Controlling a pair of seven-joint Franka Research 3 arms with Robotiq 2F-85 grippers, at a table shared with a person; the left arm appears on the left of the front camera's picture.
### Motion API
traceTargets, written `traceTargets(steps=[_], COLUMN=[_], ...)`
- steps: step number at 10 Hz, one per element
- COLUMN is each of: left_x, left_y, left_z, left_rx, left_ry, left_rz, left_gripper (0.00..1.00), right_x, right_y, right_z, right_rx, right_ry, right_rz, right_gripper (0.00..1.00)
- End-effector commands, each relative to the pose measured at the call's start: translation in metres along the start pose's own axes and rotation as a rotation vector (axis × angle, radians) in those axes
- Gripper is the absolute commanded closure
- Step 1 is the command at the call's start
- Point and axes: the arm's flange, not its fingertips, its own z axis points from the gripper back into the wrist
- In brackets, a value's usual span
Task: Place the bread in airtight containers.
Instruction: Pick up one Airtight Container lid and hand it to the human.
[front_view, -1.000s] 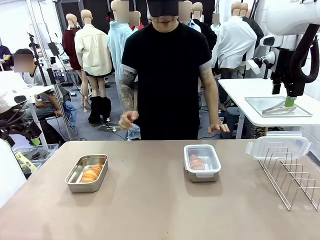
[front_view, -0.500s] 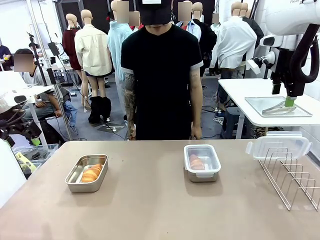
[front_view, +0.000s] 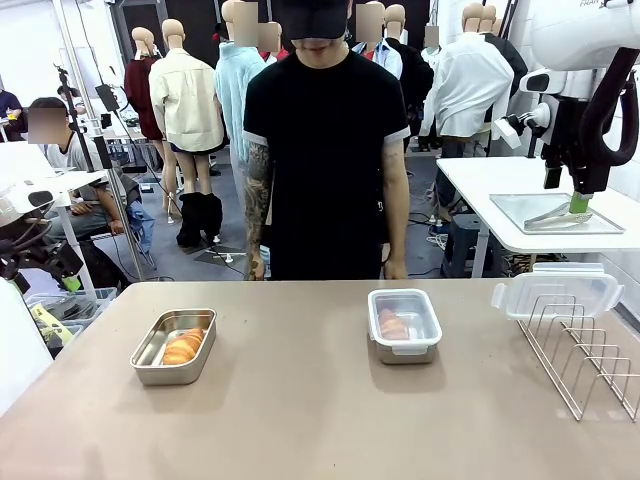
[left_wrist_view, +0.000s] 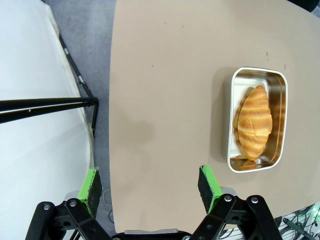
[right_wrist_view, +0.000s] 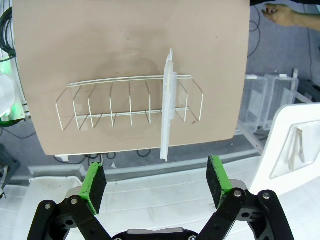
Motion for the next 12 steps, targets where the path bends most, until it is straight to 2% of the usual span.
traceTargets(steps=[1,7,8,9,12], left_x=[-0.001,-0.001,-0.001,-0.001,-0.001], left_y=[0.001,0.001,0.001,0.001,0.001], left_z=[0.001,0.001,0.001,0.001,0.001], left_rx=[-0.005,-0.005,-0.005,-0.005,-0.005], left_ry=[0.002,0.002,0.002,0.002,0.002], left_rz=[-0.015,-0.015,-0.015,-0.015,-0.015], left_gripper=[0.00,0.00,0.00,0.00,0.00], right_x=[0.000,-0.010,-0.014,-0.019,-0.027], right_y=[0.000,0.031,0.029,0.022,-0.005], right_z=[0.000,-0.049,-0.059,-0.069,-0.094], right_rx=[0.000,0.042,0.022,-0.043,-0.085], right_ry=[0.000,-0.002,-0.052,-0.039,-0.011], right_rz=[0.000,-0.046,-0.097,-0.130,-0.160], right_gripper=[0.00,0.00,0.00,0.00,0.00])
